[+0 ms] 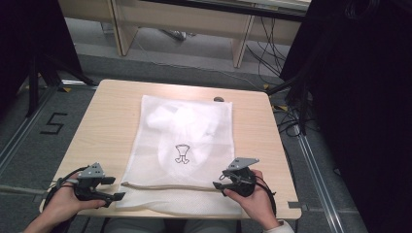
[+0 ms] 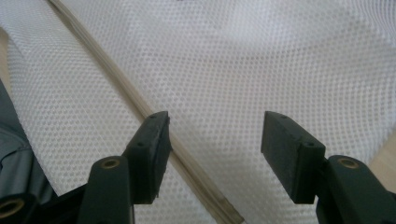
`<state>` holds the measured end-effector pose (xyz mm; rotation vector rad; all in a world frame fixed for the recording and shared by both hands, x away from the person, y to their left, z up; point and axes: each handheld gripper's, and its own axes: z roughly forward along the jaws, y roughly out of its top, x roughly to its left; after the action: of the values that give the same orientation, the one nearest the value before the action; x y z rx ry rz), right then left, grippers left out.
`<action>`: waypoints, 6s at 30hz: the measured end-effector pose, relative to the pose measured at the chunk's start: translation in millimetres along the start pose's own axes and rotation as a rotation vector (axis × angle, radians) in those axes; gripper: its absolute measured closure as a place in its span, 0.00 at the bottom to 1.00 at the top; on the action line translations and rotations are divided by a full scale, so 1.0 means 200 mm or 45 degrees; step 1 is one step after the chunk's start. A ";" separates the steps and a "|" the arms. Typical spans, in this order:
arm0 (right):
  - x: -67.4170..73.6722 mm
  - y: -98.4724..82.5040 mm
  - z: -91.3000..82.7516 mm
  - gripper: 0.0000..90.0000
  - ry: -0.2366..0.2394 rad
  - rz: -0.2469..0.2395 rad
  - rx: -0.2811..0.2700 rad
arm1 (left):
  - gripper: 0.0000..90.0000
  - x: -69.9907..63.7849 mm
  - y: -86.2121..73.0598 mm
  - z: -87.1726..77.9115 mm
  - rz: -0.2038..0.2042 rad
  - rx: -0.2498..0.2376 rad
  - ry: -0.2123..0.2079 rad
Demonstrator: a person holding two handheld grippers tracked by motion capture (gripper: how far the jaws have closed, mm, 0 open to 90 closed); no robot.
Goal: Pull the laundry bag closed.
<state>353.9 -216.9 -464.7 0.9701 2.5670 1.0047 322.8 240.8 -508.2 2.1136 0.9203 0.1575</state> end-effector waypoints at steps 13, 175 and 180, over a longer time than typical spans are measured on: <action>0.14 0.15 0.09 0.57 0.111 -0.162 -0.039 | 0.29 0.00 0.00 0.00 0.010 0.024 0.004; 0.75 0.83 0.72 0.91 0.456 -0.413 0.147 | 0.93 0.01 0.04 0.04 -0.320 -0.016 -0.112; 0.72 0.79 0.72 0.91 0.450 -0.422 0.186 | 0.95 0.00 0.04 0.03 -0.338 -0.029 -0.127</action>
<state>383.8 40.3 -461.2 0.3945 2.9913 0.9751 330.3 233.0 -506.3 1.9384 1.1219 -0.0728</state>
